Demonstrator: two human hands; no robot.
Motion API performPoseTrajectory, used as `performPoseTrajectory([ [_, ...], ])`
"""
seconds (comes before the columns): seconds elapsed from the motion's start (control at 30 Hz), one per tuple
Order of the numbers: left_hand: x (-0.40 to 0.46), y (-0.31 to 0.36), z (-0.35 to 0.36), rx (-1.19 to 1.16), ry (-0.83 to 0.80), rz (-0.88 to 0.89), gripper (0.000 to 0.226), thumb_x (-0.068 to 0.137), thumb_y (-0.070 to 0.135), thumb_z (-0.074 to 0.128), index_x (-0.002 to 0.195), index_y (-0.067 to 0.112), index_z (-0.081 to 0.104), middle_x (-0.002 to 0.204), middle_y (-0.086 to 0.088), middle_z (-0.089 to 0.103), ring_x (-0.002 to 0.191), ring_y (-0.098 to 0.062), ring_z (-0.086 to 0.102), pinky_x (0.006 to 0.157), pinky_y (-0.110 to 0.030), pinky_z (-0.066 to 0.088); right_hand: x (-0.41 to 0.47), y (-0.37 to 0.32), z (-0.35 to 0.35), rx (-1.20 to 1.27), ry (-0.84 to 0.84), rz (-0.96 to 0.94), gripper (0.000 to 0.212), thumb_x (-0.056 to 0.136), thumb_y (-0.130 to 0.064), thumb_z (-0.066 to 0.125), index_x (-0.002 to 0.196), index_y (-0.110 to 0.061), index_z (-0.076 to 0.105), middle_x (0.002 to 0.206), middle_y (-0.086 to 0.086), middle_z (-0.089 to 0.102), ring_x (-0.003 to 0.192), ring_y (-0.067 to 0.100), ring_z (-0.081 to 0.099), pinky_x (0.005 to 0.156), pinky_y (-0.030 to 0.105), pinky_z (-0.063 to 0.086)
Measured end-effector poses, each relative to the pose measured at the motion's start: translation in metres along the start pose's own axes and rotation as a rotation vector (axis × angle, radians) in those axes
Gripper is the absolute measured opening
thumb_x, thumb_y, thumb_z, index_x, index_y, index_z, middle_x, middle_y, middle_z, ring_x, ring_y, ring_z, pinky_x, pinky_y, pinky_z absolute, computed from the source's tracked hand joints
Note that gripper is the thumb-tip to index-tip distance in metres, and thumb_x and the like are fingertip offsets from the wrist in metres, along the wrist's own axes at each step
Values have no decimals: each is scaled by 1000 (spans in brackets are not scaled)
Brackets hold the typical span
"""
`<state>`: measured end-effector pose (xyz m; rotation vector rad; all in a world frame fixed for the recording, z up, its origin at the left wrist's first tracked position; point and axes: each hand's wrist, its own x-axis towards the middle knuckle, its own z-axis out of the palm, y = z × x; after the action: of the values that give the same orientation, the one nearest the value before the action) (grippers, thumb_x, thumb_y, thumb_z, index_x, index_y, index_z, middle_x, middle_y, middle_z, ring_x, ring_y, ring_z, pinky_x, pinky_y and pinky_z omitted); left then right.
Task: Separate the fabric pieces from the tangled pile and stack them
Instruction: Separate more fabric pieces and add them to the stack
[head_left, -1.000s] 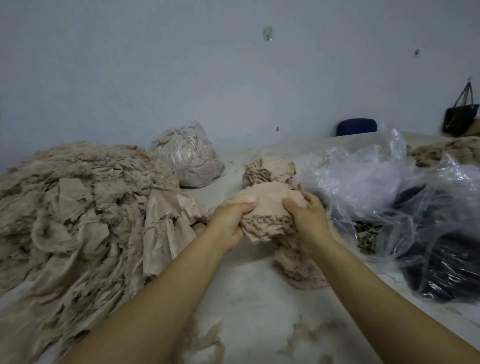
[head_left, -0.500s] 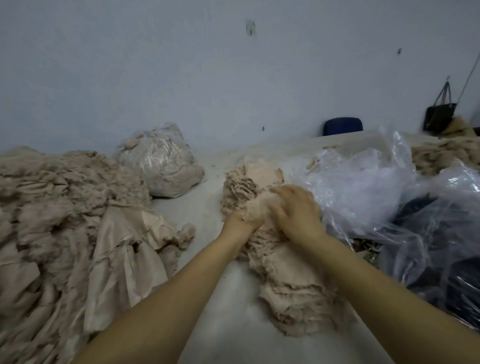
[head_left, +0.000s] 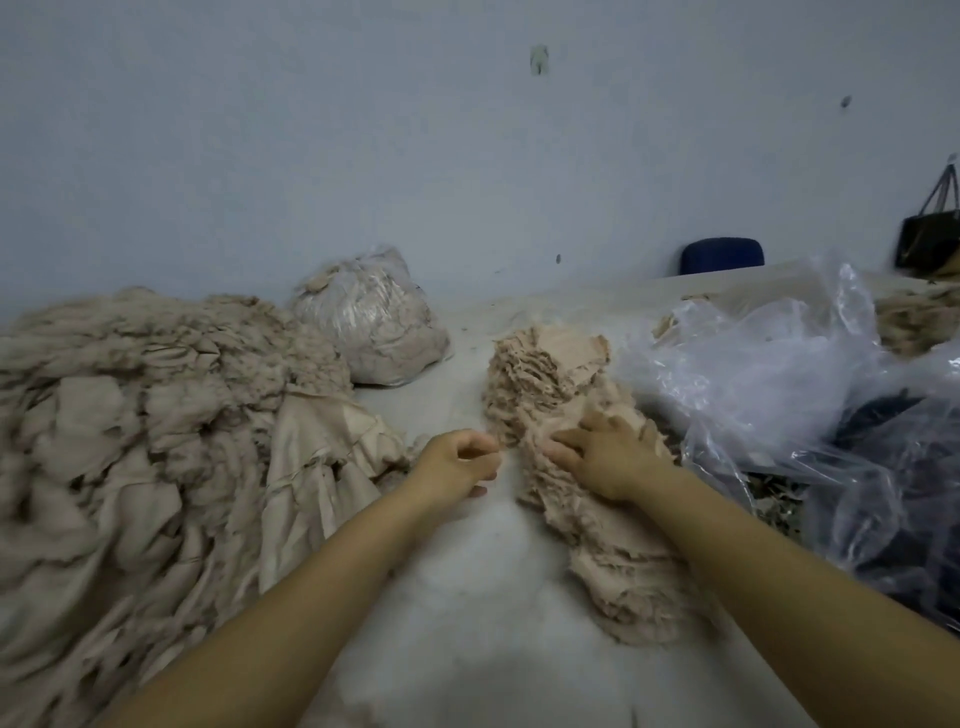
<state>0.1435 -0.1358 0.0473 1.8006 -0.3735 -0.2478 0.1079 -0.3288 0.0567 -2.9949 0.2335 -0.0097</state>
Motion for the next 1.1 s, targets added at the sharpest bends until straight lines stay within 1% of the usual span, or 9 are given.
performPoseTrajectory([
  [0.1, -39, -12, -34, 98, -118, 33, 12, 90, 4, 59, 85, 15, 59, 80, -1, 65, 68, -8, 63, 59, -17, 51, -14, -20, -3, 123, 246, -73, 42, 101, -44, 32, 135, -29, 50, 144, 7, 44, 135, 27, 34, 114, 52, 16],
  [0.2, -81, -30, -78, 268, -189, 55, 13, 91, 6, 59, 82, 15, 63, 65, 7, 68, 54, -1, 59, 52, -14, 47, -53, -64, 18, 441, 538, -346, 26, 100, -22, 49, 115, -10, 66, 116, 11, 65, 111, 29, 56, 93, 27, 34],
  [0.33, -133, -56, -131, 611, -143, 176, 14, 89, 20, 63, 82, 31, 66, 78, 11, 67, 72, 2, 60, 68, -14, 47, -109, -127, 80, 626, 181, -562, 29, 99, -22, 52, 123, -12, 62, 126, 5, 61, 120, 20, 53, 99, 14, 31],
  [0.5, -186, -97, -175, 976, -35, 308, 24, 95, 26, 54, 116, 19, 64, 120, 13, 56, 113, -1, 48, 97, -12, 34, -140, -139, 109, 317, -78, -872, 45, 101, -37, 41, 144, -26, 41, 158, 0, 22, 146, 12, 16, 118, 24, 10],
  [0.63, -198, -109, -178, 831, 80, 269, 31, 99, 13, 46, 126, 15, 59, 129, 10, 50, 122, -3, 43, 97, 0, 22, -179, -112, 110, 347, -123, -1026, 28, 100, -22, 46, 118, -18, 67, 145, 1, 47, 139, 13, 36, 118, 30, 21],
  [0.7, -197, -108, -173, 780, 145, 302, 27, 96, 8, 49, 118, 14, 65, 118, 9, 60, 110, -7, 54, 89, -1, 31, -187, -105, 104, 630, -113, -907, 26, 89, -5, 53, 96, -19, 74, 119, -2, 67, 117, 7, 57, 103, 23, 41],
  [0.8, -189, -99, -159, 865, 224, 340, 17, 93, 21, 57, 102, 18, 70, 97, 9, 69, 88, -10, 62, 78, -18, 46, -165, -123, 95, 804, -27, -572, 37, 90, -1, 49, 90, -33, 67, 99, -12, 67, 87, -8, 60, 78, 8, 41],
  [0.97, -146, -86, -131, 1309, 302, 301, 58, 87, 27, 59, 140, 21, 38, 140, -7, 35, 130, -26, 32, 106, -35, 27, -96, -158, 99, 638, 147, -220, 46, 94, -20, 54, 138, -22, 41, 131, 5, 49, 96, 19, 57, 80, 22, 38],
  [1.1, -122, -95, -125, 1359, 237, 166, 33, 94, 18, 43, 126, 15, 52, 133, -6, 48, 125, -20, 41, 101, -29, 29, -66, -175, 103, 517, 159, -244, 66, 92, -25, 57, 149, -31, 25, 146, 3, 29, 100, 23, 59, 76, 29, 45],
])
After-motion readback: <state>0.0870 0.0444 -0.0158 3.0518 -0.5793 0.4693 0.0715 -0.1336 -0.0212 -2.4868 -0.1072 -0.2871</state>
